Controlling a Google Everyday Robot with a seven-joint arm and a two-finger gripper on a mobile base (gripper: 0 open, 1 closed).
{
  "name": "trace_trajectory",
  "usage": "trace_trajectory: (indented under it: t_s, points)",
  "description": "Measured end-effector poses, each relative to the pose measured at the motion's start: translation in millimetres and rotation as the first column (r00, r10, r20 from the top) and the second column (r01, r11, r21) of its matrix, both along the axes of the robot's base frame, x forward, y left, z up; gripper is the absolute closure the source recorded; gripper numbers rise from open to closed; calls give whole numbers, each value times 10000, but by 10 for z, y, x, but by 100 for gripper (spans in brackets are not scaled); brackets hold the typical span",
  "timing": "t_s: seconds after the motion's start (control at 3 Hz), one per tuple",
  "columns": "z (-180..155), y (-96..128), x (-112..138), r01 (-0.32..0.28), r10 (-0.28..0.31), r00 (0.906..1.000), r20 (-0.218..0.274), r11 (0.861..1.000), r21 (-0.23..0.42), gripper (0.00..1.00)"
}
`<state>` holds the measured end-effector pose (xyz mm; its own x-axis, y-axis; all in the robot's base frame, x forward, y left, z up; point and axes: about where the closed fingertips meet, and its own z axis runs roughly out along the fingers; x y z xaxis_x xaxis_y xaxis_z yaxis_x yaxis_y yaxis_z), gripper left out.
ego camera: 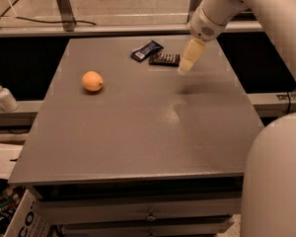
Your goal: Move rxbar chocolate near rxbar blueberry
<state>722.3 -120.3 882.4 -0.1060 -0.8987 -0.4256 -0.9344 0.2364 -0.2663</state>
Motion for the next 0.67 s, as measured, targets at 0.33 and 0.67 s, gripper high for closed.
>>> trace_trajectory:
  t_s: [0.33,0.67]
  points:
    - [92,-223,-215,153,-140,9997,-208,9980,621,0]
    - [124,-506,-393,378,-342,9990,-292,9908,1297,0]
